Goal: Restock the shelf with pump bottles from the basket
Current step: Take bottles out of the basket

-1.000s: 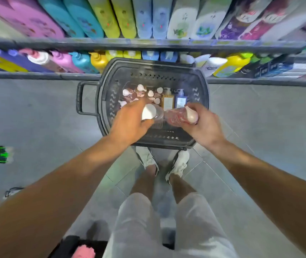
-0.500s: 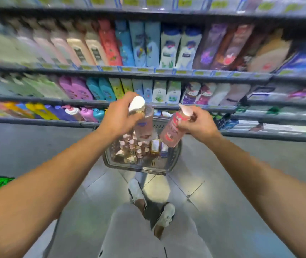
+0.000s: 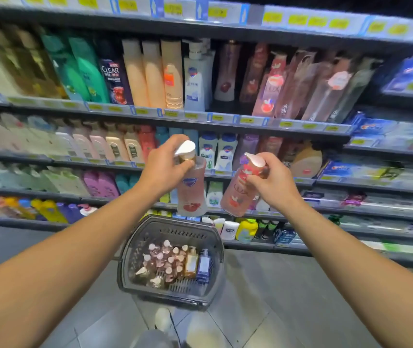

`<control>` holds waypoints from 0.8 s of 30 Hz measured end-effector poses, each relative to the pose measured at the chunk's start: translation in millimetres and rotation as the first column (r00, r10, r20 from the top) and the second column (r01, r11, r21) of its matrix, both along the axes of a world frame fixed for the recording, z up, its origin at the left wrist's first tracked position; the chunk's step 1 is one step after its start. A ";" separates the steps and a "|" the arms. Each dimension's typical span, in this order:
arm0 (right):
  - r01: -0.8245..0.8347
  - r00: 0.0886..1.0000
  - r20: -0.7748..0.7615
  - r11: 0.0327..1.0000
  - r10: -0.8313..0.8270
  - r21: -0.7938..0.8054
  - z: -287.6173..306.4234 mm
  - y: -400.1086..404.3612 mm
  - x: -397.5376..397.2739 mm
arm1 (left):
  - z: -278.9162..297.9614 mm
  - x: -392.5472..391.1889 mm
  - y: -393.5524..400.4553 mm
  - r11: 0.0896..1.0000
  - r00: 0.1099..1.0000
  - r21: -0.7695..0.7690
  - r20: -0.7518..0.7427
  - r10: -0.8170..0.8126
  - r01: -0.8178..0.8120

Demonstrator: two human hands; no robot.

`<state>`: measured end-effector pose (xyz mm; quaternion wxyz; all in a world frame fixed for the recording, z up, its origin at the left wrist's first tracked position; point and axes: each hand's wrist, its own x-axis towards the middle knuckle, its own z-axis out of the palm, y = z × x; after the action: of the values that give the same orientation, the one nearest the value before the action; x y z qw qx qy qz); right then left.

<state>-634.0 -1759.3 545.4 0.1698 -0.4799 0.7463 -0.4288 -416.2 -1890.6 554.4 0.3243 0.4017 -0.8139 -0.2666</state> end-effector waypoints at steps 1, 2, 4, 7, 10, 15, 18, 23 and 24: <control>0.010 1.000 -0.027 1.000 -0.010 -0.015 5.6 -2.8 -3.4 | 5.4 -3.3 -5.3 1.000 1.000 -0.007 -0.012 0.007 -0.007; 0.020 0.998 -0.057 0.999 -0.021 -0.030 10.2 -6.8 -7.0 | 10.7 -6.4 -10.6 1.000 1.000 -0.014 -0.023 0.007 -0.007; 0.034 0.993 -0.114 0.998 -0.040 -0.055 19.0 -17.9 -13.8 | 21.0 -12.8 -22.2 1.000 0.999 -0.025 -0.036 0.007 -0.008; 0.026 0.984 -0.177 0.997 -0.038 -0.067 32.5 -38.3 -22.9 | 33.6 -24.1 -40.9 1.000 0.998 -0.021 -0.062 -0.005 0.004; -0.007 0.977 -0.212 0.997 -0.010 -0.076 45.4 -60.2 -30.5 | 42.8 -36.7 -61.6 0.998 0.996 -0.042 -0.078 -0.047 0.044; -0.043 0.956 -0.295 0.992 0.006 -0.120 70.9 -95.9 -41.1 | 56.5 -53.6 -99.6 0.992 0.986 -0.058 -0.118 -0.120 0.113; -0.052 0.934 -0.356 0.985 -0.009 -0.162 87.1 -114.2 -48.1 | 66.2 -61.5 -117.8 0.985 0.979 -0.070 -0.123 -0.164 0.157; -0.049 0.899 -0.433 0.968 -0.065 -0.247 113.7 -140.4 -63.1 | 76.5 -72.5 -143.3 0.978 0.968 -0.100 -0.153 -0.197 0.183; -0.050 0.893 -0.444 0.966 -0.070 -0.254 118.4 -145.4 -66.2 | 78.2 -74.1 -147.5 0.978 0.968 -0.115 -0.159 -0.193 0.176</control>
<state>-700.2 -1904.7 663.8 -0.0735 -0.5799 0.7054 -0.4010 -490.3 -2038.1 632.6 0.3859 0.2831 -0.8296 -0.2878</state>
